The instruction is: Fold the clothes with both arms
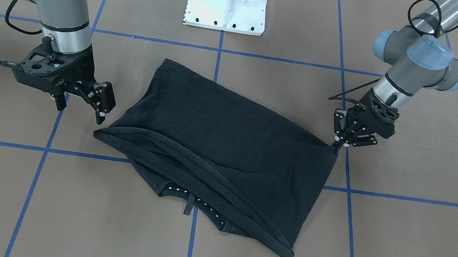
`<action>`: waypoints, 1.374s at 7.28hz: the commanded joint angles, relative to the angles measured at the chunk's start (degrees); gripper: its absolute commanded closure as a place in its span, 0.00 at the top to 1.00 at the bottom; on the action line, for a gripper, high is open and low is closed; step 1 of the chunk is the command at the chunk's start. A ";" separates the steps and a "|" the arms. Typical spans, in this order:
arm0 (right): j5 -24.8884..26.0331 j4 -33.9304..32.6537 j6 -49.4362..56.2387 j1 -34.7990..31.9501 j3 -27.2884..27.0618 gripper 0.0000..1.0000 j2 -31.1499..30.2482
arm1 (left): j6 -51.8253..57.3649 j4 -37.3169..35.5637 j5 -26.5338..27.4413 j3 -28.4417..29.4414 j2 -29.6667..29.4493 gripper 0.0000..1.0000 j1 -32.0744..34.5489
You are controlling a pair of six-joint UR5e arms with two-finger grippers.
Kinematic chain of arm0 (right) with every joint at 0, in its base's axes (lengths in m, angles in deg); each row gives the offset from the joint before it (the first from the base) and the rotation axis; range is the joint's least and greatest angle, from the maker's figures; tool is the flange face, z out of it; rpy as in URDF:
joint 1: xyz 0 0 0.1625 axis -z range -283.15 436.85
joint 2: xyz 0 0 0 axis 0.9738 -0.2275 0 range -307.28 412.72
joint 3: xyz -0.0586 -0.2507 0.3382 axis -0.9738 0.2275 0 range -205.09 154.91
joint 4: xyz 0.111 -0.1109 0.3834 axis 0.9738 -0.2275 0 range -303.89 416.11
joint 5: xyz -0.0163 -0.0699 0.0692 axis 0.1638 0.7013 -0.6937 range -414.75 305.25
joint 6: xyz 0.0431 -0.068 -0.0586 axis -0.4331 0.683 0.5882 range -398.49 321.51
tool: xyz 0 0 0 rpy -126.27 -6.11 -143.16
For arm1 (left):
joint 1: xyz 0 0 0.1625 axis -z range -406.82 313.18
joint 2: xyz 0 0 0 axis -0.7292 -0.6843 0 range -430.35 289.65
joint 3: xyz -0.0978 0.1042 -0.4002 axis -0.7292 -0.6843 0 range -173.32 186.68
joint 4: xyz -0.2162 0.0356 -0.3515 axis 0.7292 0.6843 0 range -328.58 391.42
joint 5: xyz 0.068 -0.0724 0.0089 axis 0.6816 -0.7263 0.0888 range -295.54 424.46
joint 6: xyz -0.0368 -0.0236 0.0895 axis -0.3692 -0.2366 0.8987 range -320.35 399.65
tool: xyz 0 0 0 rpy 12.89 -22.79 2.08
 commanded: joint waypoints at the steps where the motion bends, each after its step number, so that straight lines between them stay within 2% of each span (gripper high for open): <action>1: 0.05 0.00 -0.07 0.29 0.02 1.00 -0.02 | 9.34 -0.77 -0.18 13.27 -8.68 0.00 8.97; 3: 0.05 0.00 -0.07 0.46 -0.07 1.00 0.42 | 14.99 -0.59 0.09 30.16 -21.69 0.00 13.74; 4: -0.04 0.00 -0.07 0.46 -0.07 1.00 0.51 | 16.14 -0.59 0.17 35.80 -26.10 0.00 14.97; 5: -0.04 0.09 0.02 0.55 0.02 1.00 0.68 | 16.85 -0.50 0.18 38.64 -28.49 0.00 15.33; 6: 0.14 0.09 0.02 0.99 0.11 1.00 0.94 | 17.11 0.11 0.00 38.59 -28.34 0.38 16.03; 7: 0.49 0.00 -0.07 1.60 0.46 1.00 1.38 | 17.03 3.33 -0.09 38.24 -27.47 0.99 16.21; 8: 0.67 0.00 -0.68 1.87 2.03 1.00 3.47 | 17.12 4.32 -0.61 37.80 -27.02 1.00 17.00; 9: 0.75 0.18 -2.51 2.57 8.04 1.00 9.50 | 17.90 4.33 -6.01 37.01 -26.32 1.00 18.83; 10: 1.80 4.18 -6.36 3.44 15.24 1.00 14.78 | 18.60 4.59 -10.33 33.96 -23.79 1.00 19.89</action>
